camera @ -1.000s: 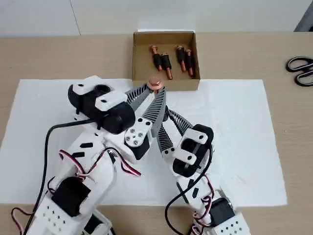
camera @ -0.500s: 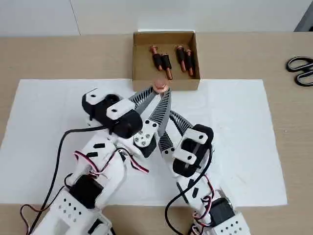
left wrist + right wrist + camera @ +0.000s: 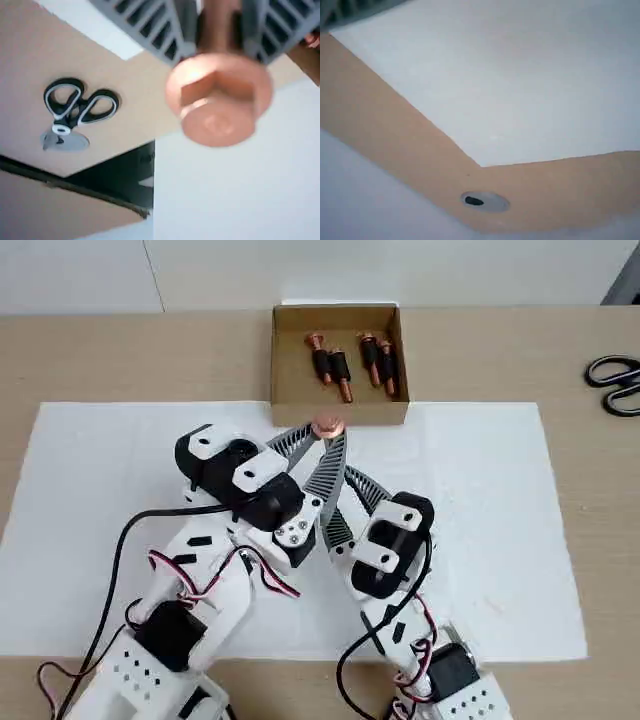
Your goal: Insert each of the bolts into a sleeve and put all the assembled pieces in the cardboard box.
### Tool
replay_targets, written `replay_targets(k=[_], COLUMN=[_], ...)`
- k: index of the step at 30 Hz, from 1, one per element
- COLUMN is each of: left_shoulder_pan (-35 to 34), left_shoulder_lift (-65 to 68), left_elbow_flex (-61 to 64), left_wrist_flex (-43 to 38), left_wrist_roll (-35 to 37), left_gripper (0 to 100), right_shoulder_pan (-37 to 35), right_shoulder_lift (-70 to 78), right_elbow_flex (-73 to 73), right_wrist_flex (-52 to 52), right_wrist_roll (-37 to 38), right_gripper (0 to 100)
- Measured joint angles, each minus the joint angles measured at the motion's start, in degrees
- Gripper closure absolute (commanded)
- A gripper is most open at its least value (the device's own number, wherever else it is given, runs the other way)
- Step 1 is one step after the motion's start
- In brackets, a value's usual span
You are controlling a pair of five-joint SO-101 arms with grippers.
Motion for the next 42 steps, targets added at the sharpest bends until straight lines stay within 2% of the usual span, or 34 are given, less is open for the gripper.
replay_targets(k=[8, 14, 19, 28, 42], left_shoulder_pan=[0.0, -0.88, -2.73, -8.0, -9.76], left_shoulder_lift=[-0.09, 0.79, 0.62, 0.62, 0.35], left_elbow_flex=[-1.49, -0.35, -0.53, -0.53, -1.85], left_wrist_flex=[4.22, 10.55, 11.34, 11.34, 15.65], left_wrist_roll=[-0.09, 0.18, 0.18, 0.26, 0.26], left_gripper=[99, 99, 99, 80, 79], right_shoulder_pan=[0.0, -0.26, -0.35, -0.26, -0.26], right_shoulder_lift=[0.09, 0.0, -0.09, -0.09, 0.0], right_elbow_flex=[0.0, 0.0, 0.0, 0.0, 0.0], right_wrist_flex=[0.0, -0.09, -0.26, -0.26, -0.18], right_wrist_roll=[0.0, 0.18, 0.35, 0.53, 0.53], right_gripper=[99.4, 99.4, 99.4, 99.4, 99.4])
